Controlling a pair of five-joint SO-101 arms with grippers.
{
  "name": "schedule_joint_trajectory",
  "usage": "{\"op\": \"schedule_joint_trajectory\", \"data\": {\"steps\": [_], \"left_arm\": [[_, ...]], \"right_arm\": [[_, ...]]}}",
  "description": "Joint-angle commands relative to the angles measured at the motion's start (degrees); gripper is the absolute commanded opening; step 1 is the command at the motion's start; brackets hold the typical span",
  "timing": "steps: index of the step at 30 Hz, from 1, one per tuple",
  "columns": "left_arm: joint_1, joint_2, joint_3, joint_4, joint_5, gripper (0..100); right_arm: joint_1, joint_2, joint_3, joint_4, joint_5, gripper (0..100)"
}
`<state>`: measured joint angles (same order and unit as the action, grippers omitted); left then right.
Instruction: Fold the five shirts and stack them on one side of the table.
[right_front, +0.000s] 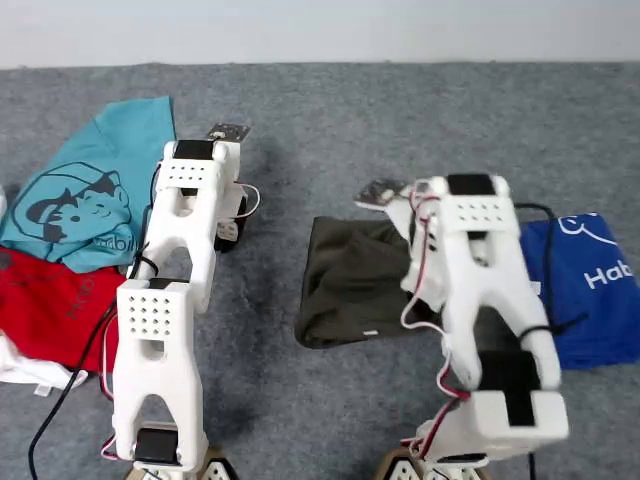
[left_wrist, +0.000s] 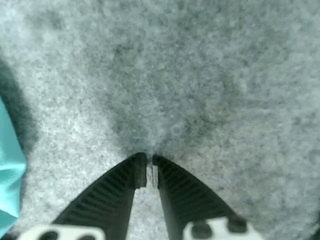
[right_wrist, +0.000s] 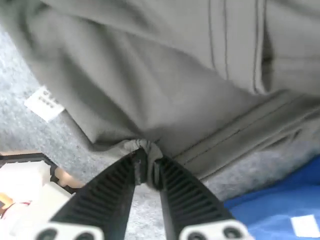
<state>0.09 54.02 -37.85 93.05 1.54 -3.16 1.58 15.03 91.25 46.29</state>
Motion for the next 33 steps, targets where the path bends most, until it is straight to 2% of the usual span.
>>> {"op": "schedule_joint_trajectory", "data": {"steps": [1, 4, 8, 13, 17, 20, 24, 33], "left_arm": [[0.09, 0.88, -0.66, -0.70, -0.09, 4], [0.09, 0.88, -0.66, -0.70, -0.09, 4], [0.09, 0.88, -0.66, -0.70, -0.09, 4], [0.09, 0.88, -0.66, -0.70, -0.09, 4], [0.09, 0.97, -0.66, -0.70, -0.09, 4], [0.09, 0.97, -0.66, -0.70, -0.09, 4], [0.09, 1.05, -0.66, -0.70, -0.09, 4], [0.09, 1.05, -0.66, -0.70, -0.09, 4]], "right_arm": [[1.63, -5.85, 6.68, -3.82, -0.35, 1.8], [1.71, -8.40, 11.08, -5.93, -0.97, 9.8], [1.45, -13.23, 11.78, -6.37, -6.95, 19.2], [-1.36, -20.53, 9.49, -6.90, -8.44, 20.1], [-5.41, -19.91, 8.70, -14.02, -14.07, 20.1], [-9.80, -14.55, 5.98, -18.07, -16.79, 20.1], [-14.11, -2.42, -4.84, -19.65, -16.53, 20.1], [-14.37, 28.35, -36.92, -14.55, -13.54, 19.8]]}}
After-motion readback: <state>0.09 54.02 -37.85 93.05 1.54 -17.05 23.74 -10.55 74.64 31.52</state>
